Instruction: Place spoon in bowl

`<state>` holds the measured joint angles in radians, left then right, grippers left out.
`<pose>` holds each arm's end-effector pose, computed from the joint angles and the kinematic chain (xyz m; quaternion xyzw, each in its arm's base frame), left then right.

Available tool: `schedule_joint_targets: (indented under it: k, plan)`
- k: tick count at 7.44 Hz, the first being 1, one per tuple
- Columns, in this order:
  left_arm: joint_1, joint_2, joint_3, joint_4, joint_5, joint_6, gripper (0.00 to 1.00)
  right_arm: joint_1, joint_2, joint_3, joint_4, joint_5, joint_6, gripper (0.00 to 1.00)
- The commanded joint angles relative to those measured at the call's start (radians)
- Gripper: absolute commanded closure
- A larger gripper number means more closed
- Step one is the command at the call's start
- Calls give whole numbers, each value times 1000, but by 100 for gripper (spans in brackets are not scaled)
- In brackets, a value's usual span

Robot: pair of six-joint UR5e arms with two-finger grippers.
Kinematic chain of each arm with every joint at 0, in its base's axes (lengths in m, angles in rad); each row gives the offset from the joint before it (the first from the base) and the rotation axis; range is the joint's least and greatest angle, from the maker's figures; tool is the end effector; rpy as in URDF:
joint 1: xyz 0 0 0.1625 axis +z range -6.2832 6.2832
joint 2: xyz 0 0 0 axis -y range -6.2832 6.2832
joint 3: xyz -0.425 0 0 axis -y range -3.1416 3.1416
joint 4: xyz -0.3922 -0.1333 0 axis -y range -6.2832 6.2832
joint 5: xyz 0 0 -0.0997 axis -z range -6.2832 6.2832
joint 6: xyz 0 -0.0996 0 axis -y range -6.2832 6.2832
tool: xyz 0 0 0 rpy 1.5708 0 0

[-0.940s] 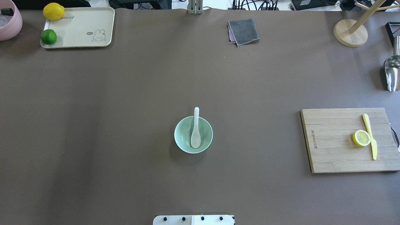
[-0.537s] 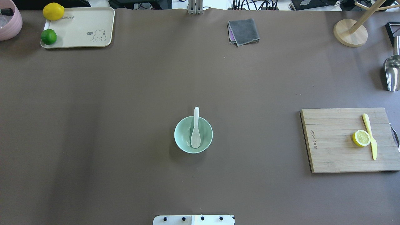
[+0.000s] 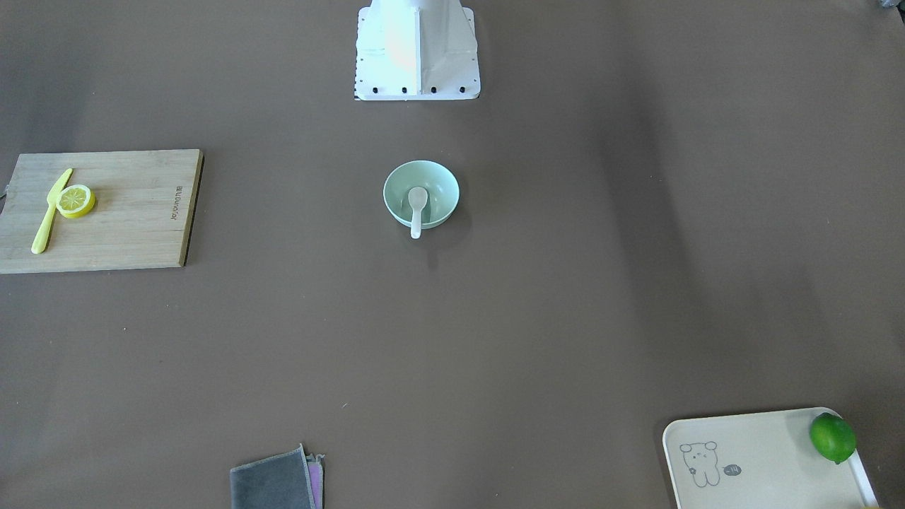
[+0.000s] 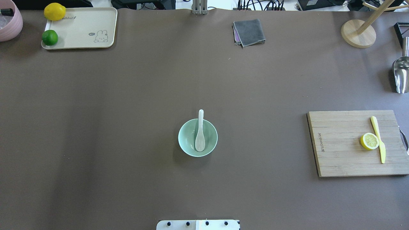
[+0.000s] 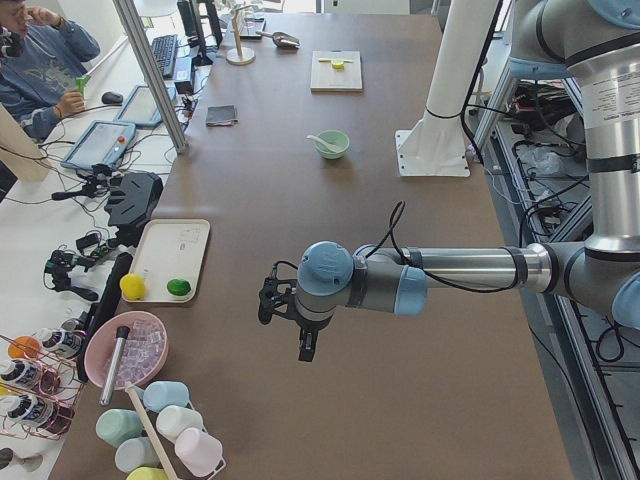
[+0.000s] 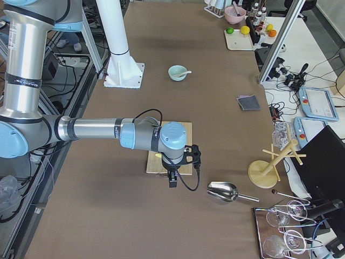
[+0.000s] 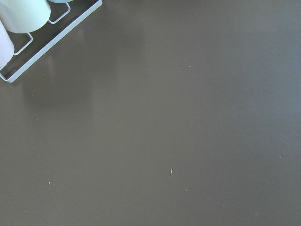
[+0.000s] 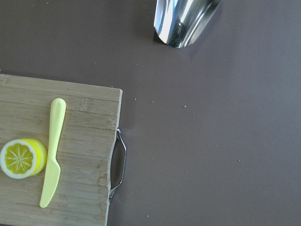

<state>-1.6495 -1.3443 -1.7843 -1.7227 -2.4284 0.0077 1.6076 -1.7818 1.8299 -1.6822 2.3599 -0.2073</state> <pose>-0.0896 -0.3987 0.6325 0.0810 0.4117 -0.0034 0.9077 0.0772 -0.3952 0.6355 0.0178 -0.3849 -0.0664 0.9204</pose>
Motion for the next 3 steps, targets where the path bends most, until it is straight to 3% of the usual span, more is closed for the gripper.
schedule_joint_targets:
  k: [1, 3]
  plan:
    - [0, 1, 2, 0, 0, 0, 2, 0, -1, -6, -1, -1, 0, 0]
    - [0, -1, -1, 0, 0, -3, 3, 0, -1, -4, 1, 1, -1, 0]
